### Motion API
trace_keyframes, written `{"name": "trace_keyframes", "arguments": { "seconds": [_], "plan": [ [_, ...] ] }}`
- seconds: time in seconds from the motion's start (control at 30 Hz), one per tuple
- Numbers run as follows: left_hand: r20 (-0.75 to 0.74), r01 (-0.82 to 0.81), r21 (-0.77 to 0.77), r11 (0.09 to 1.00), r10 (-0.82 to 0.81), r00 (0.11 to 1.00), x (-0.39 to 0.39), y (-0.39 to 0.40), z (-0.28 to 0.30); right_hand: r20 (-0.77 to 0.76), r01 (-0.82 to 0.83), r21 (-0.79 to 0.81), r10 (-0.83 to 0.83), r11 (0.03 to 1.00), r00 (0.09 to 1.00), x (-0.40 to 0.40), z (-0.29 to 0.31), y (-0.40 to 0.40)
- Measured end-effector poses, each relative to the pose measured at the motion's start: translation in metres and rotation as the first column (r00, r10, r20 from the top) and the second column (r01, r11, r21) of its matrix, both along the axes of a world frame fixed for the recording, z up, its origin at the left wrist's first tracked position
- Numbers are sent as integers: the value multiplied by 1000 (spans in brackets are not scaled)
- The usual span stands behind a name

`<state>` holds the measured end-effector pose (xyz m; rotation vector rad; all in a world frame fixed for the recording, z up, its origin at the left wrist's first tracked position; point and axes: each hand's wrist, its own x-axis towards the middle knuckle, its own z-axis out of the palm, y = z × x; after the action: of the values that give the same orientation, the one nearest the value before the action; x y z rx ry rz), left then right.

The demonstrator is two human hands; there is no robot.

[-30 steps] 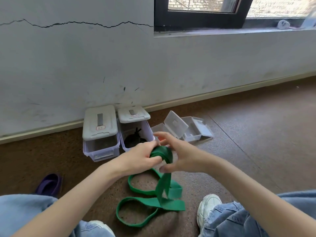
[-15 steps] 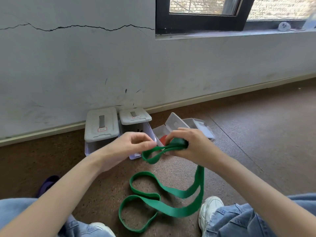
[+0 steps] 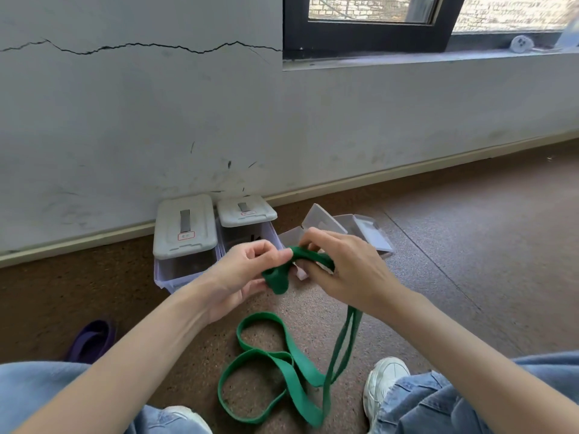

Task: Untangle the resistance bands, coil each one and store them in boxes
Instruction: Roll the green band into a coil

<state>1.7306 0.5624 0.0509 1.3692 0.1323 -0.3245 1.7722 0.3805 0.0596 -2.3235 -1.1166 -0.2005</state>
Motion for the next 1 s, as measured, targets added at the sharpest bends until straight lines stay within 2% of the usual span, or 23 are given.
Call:
{"name": "trace_keyframes", "arguments": {
  "seconds": [0.07, 0.1, 0.23, 0.37, 0.53, 0.6, 0.7, 0.8, 0.87, 0.93, 1.0],
  "plan": [
    [-10, -95, -7, 995, 95, 995, 2, 2, 2, -145, -9, 6, 10, 1000, 989, -2, -3, 2],
    [-7, -120, -8, 993, 119, 993, 3, 2, 1, -160, 17, -4, -18, 1000, 987, -4, -6, 4],
    [8, -135, 28, 990, 135, 991, 0, -5, -5, -51, 129, -23, -130, 991, 990, -9, -16, 8],
    [-9, -44, 13, 999, 45, 999, -1, 3, -2, -88, 70, -37, -73, 997, 993, -4, -7, 2],
    [19, -14, 34, 999, 14, 1000, -1, 6, -6, 33, 9, -122, -5, 992, 999, -8, -7, -1],
    [41, 153, 156, 976, -161, 986, 1, 15, -2, 64, -68, -136, 77, 988, 995, -8, -5, -4],
    [-13, 406, 415, 814, -441, 897, 1, 23, 5, 109, -189, -237, 219, 953, 969, -6, -5, -4],
    [-25, 408, 556, 724, -476, 879, 2, 16, 0, 110, -240, -301, 284, 923, 953, -6, -9, -4],
    [26, 339, 569, 749, -428, 903, 2, 13, -2, 73, -226, -251, 251, 941, 965, -5, -11, -4],
    [112, 232, 486, 843, -323, 940, 3, 13, 1, -34, -144, -79, 142, 986, 989, -2, -12, -4],
    [185, 121, 347, 930, -195, 963, 4, 11, 6, -197, -5, 135, 32, 991, 980, -1, -10, -1]
  ]
}}
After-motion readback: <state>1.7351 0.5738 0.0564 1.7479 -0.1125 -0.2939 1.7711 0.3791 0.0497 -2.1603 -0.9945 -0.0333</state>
